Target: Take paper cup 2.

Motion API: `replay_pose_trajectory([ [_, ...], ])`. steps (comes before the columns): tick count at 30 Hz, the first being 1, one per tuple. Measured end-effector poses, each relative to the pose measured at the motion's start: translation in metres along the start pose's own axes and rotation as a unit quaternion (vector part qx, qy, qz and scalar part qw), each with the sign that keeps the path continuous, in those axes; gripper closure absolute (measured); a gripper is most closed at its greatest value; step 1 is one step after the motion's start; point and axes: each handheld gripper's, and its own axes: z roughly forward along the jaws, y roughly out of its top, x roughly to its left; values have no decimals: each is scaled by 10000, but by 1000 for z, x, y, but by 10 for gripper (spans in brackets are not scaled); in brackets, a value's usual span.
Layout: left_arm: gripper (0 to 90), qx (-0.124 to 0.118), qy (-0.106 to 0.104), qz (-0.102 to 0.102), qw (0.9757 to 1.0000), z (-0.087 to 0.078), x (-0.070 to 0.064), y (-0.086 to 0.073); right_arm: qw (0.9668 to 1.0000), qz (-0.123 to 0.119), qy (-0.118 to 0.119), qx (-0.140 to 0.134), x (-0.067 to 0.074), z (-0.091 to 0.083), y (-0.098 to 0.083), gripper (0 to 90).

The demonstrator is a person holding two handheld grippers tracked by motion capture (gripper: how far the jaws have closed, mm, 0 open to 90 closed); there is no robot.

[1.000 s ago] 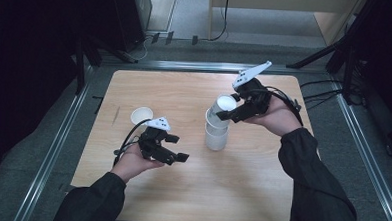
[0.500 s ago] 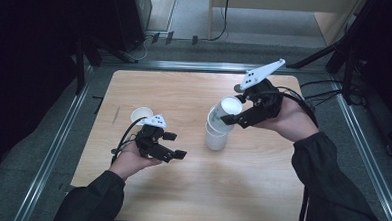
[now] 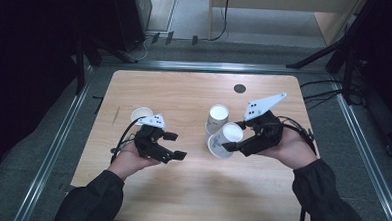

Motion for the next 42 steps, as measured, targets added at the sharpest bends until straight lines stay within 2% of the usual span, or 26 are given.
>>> replay_pose_trajectory([
  [4, 153, 30, -3, 89, 10000, 0, -2, 0, 9998, 72, 50, -164, 3, 11, -17, 343],
  [7, 153, 33, -28, 172, 9998, 0, -4, 0, 9990, 171, 141, -384, 5, 18, -28, 344],
  [17, 153, 124, -127, 257, 9995, 3, -8, 2, 9984, 246, 301, -402, 10, 49, -48, 344],
  [20, 153, 91, -220, 266, 9994, 4, -9, 3, 9982, 278, 344, -412, 9, 56, -51, 344],
  [24, 153, 142, -241, 332, 9991, 7, -10, 5, 9967, 343, 358, -644, 7, 62, -58, 344],
  [32, 153, 247, -358, 478, 9979, 16, -14, 8, 9957, 421, 500, -662, 4, 73, -63, 344],
  [38, 153, 357, -451, 603, 9965, 24, -20, 9, 9953, 361, 607, -657, 6, 78, -61, 344],
  [42, 153, 412, -531, 714, 9952, 32, -22, 10, 9937, 432, 718, -750, 3, 78, -61, 344],
])
